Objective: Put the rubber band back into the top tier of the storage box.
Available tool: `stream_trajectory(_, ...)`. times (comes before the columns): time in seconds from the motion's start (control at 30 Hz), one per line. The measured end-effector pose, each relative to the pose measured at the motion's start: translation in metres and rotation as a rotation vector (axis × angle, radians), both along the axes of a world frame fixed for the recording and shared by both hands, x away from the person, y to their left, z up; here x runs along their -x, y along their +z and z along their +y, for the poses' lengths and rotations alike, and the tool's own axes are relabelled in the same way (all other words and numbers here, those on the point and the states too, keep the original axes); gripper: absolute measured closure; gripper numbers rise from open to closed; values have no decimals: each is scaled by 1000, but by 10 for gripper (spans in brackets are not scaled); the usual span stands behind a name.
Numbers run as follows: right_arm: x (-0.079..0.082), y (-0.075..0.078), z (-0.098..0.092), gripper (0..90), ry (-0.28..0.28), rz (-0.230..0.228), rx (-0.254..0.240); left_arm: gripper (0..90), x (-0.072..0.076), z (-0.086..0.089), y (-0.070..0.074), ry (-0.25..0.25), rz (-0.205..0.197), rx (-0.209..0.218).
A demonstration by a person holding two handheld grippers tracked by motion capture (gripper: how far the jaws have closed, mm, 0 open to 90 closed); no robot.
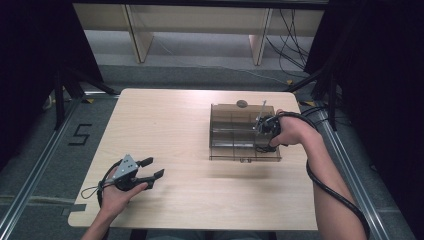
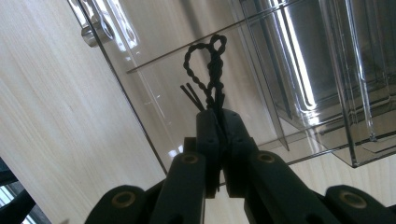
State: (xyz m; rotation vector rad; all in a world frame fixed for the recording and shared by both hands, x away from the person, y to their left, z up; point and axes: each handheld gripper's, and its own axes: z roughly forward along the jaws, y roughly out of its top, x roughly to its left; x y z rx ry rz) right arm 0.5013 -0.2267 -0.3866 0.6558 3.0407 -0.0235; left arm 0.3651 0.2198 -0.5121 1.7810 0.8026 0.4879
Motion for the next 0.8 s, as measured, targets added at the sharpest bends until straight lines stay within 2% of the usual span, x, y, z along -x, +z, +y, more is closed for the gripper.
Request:
stream_trajectory(0.17,0,-1,0,877,1,-11,3,349,0,0,0,-1,0,-1)
stream_trajectory(0.57,0,-5,1,873,-9,-1,9,349,0,0,0,0,0,1)
stream_trajectory(0.67,-1,-6,0,869,5,2,1,349,0,0,0,-1,-1,1)
stream_trajectory(0.8,0,-7,1,857,-9,6,11,349,0,0,0,-1,0,1)
